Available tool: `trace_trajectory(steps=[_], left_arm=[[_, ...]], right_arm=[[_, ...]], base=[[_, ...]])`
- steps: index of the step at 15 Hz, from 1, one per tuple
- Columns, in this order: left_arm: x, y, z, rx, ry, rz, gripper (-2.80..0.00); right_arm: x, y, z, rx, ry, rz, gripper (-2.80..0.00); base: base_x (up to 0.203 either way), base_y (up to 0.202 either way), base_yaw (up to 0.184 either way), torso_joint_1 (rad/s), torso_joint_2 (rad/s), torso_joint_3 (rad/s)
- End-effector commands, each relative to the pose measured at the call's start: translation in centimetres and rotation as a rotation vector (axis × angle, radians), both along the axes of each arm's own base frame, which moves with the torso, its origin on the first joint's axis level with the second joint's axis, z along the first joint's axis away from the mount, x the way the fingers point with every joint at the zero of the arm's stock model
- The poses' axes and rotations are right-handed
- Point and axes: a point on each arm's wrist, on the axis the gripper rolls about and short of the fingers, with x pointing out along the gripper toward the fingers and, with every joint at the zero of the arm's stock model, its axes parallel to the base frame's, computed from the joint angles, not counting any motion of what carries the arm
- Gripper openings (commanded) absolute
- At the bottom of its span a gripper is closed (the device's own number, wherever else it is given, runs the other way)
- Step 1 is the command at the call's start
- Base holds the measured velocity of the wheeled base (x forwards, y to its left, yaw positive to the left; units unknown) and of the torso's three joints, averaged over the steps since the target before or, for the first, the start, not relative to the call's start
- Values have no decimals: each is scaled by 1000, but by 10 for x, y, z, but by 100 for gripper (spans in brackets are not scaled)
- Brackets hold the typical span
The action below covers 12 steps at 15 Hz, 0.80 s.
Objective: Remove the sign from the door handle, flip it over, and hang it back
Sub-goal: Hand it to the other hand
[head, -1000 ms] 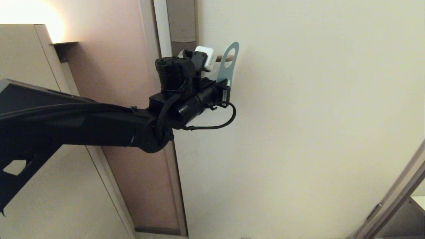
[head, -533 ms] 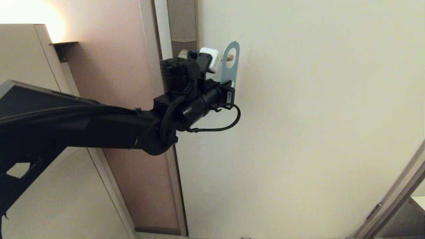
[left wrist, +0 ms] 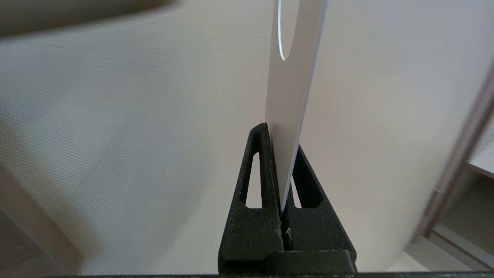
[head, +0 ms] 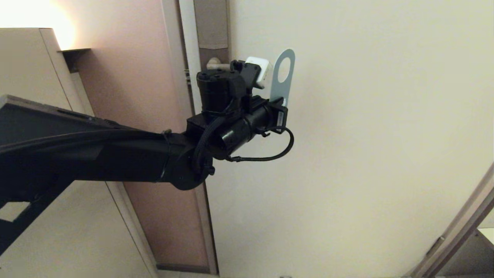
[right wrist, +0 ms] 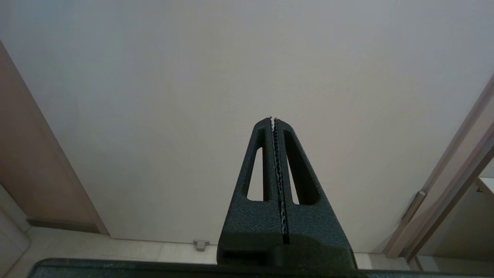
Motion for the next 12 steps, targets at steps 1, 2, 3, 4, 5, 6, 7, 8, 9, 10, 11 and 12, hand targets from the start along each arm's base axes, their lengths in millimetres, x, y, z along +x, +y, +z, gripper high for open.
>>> trace_trajectory(steps=[1,2,3,4,5,6,7,8,9,10,11,12], left_arm=[[-12,1,2,2,4,-18,-280],[-23,1,1,10,16,-39,-280],[-33,2,-1,20,29,-60,-280],[-44,4,1,26,35,-87,-280],[-52,7,-1,37,46,-116,-280],[-60,12,0,42,49,-154,-280],[-68,16,3,44,50,-200,-280],[-75,21,5,46,50,-249,-280],[-81,26,8,48,52,-295,-280],[-88,31,12,44,55,-350,-280],[-94,36,18,19,63,-423,-280],[-99,40,25,-17,84,-487,-280]], right_arm=[[0,0,0,0,1,0,-280],[0,0,0,0,1,0,-280],[0,0,0,0,1,0,-280],[0,0,0,0,1,0,-280],[0,0,0,0,1,-1,-280],[0,0,0,0,1,0,-280],[0,0,0,0,1,0,-280],[0,0,0,0,1,0,-280],[0,0,0,0,1,0,-280],[0,0,0,0,1,0,-280],[0,0,0,0,1,0,-280],[0,0,0,0,1,0,-280]], base=[[0,0,0,0,0,0],[0,0,0,0,0,0],[0,0,0,0,0,0],[0,0,0,0,0,0],[0,0,0,0,0,0],[0,0,0,0,0,0],[0,0,0,0,0,0],[0,0,0,0,0,0],[0,0,0,0,0,0],[0,0,0,0,0,0],[0,0,0,0,0,0],[0,0,0,0,0,0]])
